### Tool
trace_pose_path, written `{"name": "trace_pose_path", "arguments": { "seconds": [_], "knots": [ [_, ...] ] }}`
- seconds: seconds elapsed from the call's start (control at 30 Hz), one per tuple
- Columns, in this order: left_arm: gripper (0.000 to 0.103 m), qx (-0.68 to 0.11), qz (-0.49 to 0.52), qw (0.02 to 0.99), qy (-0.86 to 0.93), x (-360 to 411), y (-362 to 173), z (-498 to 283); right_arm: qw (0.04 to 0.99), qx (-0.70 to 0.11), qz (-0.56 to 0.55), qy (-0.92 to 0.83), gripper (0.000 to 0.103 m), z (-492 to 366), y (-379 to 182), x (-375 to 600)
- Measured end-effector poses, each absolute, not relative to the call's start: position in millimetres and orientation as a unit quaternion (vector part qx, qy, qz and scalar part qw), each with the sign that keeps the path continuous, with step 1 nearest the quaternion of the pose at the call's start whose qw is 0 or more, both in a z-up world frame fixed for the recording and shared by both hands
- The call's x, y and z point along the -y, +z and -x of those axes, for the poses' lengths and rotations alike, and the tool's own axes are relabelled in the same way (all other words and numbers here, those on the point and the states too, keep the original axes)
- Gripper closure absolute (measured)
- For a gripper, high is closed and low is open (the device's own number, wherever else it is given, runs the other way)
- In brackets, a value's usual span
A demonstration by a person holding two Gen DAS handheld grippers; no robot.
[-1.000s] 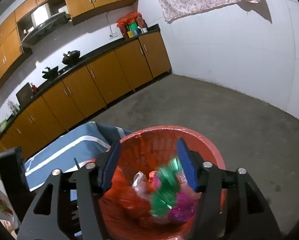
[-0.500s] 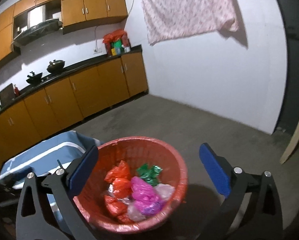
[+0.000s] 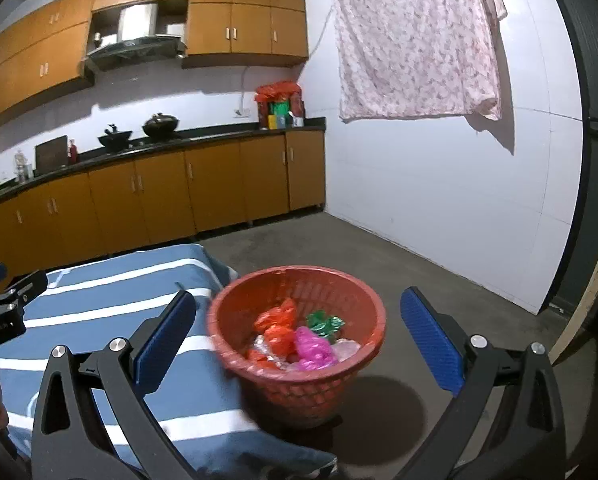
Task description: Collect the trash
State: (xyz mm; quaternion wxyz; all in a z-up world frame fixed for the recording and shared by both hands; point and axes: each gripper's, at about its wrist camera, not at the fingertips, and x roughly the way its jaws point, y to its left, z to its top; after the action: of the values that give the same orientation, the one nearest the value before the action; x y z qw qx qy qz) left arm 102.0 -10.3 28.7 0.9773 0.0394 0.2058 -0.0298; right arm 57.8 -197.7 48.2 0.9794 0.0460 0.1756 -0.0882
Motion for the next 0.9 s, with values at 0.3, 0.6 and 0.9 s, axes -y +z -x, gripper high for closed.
{"name": "trace_pose_path", "arguments": {
  "seconds": [0.3, 0.6, 0.9],
  "knots": [
    [0.004, -0.206, -0.026, 0.978, 0.015, -26.3, 28.3, -45.2, 0.985, -0.164, -0.039, -0.046, 0.002, -24.7, 50.4, 157.6],
    [0.004, -0.203, -0.011, 0.979, 0.034, -44.3, 24.9, -10.6, 0.986, -0.164, -0.009, -0.033, 0.002, -4.0, 48.0, 125.6],
    [0.004, -0.204, -0.016, 0.978, 0.041, -46.1, 18.6, 7.7, 0.985, -0.166, 0.015, -0.035, 0.002, 9.4, 40.2, 106.9]
  ]
}}
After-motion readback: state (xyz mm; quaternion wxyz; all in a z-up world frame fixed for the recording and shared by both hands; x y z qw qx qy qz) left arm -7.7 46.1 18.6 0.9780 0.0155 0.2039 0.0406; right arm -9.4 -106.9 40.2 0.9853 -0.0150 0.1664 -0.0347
